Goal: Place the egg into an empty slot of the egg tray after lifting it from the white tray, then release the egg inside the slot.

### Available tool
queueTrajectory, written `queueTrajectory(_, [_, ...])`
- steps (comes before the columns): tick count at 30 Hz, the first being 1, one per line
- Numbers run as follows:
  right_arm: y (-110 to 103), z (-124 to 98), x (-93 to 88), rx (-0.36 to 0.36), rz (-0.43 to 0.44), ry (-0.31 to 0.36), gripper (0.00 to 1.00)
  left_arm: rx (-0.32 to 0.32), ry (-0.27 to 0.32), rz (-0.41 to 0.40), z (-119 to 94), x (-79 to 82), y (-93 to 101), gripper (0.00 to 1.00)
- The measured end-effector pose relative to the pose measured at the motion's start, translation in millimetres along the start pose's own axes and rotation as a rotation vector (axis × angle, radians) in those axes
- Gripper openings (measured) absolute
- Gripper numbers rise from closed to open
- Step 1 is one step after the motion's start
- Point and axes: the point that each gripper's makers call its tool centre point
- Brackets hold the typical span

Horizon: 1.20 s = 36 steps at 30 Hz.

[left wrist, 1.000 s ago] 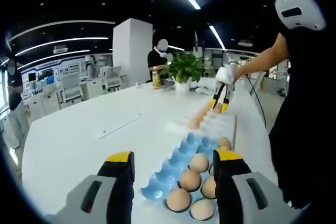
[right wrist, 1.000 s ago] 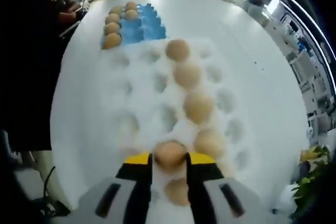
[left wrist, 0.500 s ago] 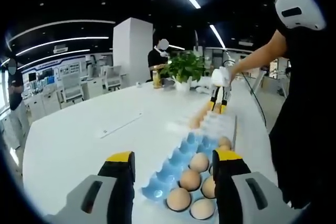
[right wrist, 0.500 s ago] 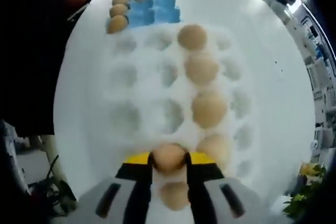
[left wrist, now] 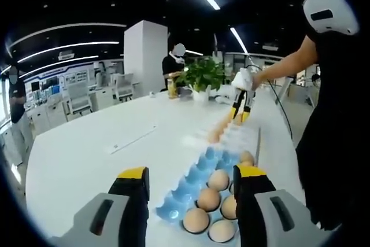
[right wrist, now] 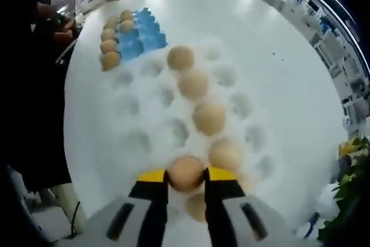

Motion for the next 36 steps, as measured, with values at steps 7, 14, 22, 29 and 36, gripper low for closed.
queueTrajectory(7, [-2,-8,7.5,-0.002,0.000,0.019,0.23,0.003,-0.006,0.002,-1,-2.1,-1.3,0.59])
queueTrajectory(14, [-7,-7,9.2,0.007,-0.003,0.019,0.23,-0.001,-0.007,0.007,0,-2.2,-1.7,0.60])
queueTrajectory(22, [-13,-9,25.6,0.015,-0.021,0.052,0.23,-0.006,-0.008,0.011,2,-2.9,-1.6,0.61])
queueTrajectory(29, [-18,-5,36.9,0.027,-0.061,0.063,0.23,-0.003,-0.007,0.008,1,-3.7,-2.6,0.61])
queueTrajectory(36, [-23,-1,54.7,0.044,-0.098,0.085,0.24,-0.002,-0.004,0.007,0,-3.8,-1.9,0.61])
Point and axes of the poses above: the point that each gripper's makers call its tool centre point, and the gripper's own axes: z roughly forward along the fingers, y roughly to its right, x roughly out of its top, and after that the axes turned 3 degrees about -z, right-handed
